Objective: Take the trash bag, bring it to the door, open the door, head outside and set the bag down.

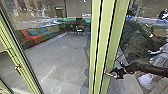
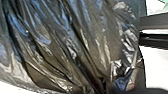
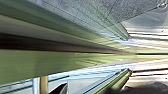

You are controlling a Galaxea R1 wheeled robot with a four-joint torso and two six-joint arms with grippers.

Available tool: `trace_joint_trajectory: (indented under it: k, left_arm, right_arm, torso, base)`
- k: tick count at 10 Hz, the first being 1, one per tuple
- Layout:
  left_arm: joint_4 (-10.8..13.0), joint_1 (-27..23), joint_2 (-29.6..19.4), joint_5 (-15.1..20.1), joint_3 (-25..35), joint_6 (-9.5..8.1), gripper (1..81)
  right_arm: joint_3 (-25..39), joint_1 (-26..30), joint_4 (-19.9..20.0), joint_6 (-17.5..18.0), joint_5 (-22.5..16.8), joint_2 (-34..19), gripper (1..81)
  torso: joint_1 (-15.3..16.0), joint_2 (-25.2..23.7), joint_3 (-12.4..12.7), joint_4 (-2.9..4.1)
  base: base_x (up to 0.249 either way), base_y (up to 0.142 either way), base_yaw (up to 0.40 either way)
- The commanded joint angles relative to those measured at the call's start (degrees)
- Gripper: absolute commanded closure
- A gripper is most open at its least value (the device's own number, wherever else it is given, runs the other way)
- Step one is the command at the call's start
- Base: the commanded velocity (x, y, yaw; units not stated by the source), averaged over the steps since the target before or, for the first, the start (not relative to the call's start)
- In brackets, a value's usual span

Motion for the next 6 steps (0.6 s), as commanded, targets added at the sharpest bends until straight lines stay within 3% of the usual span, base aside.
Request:
trace_joint_trajectory:
  k: [1, 4, 6]
  left_arm:
    - [-0.36, -1.2, -0.11, 5.48, 0.15, 0.45, 81.1]
    - [-0.36, -1.28, -0.03, 5.48, 0.23, 0.45, 81.1]
    - [-0.36, -1.28, -0.03, 5.48, 0.23, 0.45, 81.1]
  right_arm:
    - [-0.28, 16.73, -3.15, 0.34, 2.56, -5.81, 1.0]
    - [1.04, 21.56, -4.11, -4.38, -7.6, -8.7, 1.0]
    - [-0.19, 23.5, -8.93, -8.71, -18.87, -8.71, 1.0]
  torso:
    - [0.0, 0.0, 0.0, 0.0]
    - [0.09, 0.05, 0.0, 0.02]
    - [0.13, 0.07, 0.0, 0.02]
  base:
    - [0.0, 0.0, 0.0]
    - [0.0, 0.0, 0.0]
    - [0.0, 0.0, 0.0]
